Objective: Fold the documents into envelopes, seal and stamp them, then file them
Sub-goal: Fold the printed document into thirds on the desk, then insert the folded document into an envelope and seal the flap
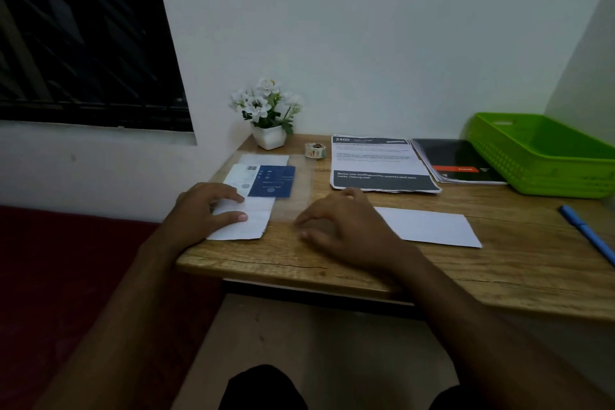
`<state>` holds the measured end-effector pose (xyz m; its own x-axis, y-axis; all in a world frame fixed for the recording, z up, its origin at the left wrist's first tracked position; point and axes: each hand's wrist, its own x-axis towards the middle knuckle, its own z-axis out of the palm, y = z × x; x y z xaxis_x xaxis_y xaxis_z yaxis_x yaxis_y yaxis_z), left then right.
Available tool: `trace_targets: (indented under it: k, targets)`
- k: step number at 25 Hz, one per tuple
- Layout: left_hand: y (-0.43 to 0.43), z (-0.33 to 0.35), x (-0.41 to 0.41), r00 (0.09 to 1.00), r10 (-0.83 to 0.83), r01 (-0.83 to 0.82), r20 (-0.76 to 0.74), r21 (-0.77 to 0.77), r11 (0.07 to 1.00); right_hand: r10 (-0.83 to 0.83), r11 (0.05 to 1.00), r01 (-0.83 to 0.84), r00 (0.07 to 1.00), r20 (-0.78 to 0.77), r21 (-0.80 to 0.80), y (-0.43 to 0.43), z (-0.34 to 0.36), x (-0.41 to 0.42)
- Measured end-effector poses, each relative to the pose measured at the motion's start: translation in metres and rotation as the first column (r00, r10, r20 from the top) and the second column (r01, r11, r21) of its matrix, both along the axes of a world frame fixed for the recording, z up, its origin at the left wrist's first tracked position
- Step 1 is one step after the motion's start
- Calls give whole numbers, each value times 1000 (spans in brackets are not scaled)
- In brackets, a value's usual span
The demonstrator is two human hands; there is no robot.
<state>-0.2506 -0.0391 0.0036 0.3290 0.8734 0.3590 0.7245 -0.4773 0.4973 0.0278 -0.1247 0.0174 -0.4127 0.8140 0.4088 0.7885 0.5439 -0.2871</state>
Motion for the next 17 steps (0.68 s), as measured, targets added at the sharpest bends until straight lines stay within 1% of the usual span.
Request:
trace_targets:
  k: [3,8,12,14,17]
  targets:
    - [2,-2,1,997,-7,5,78,23,1000,23,999,-24,999,35,44,16,2,-39]
    - [0,-4,-2,987,20,-28,157,52,998,22,985,-61,972,234,163,33,-1,-60]
    - [-1,-3,-3,975,54,-75,216,90,993,32,959,-127,938,346,255,38,1,-64]
    - [-1,-3,-3,964,68,-94,258,89,992,54,948,-164,927,370,272,38,2,-66]
    - [-1,-3,-5,952,71,-97,299,73,993,47,941,-163,930,365,296,37,2,-67]
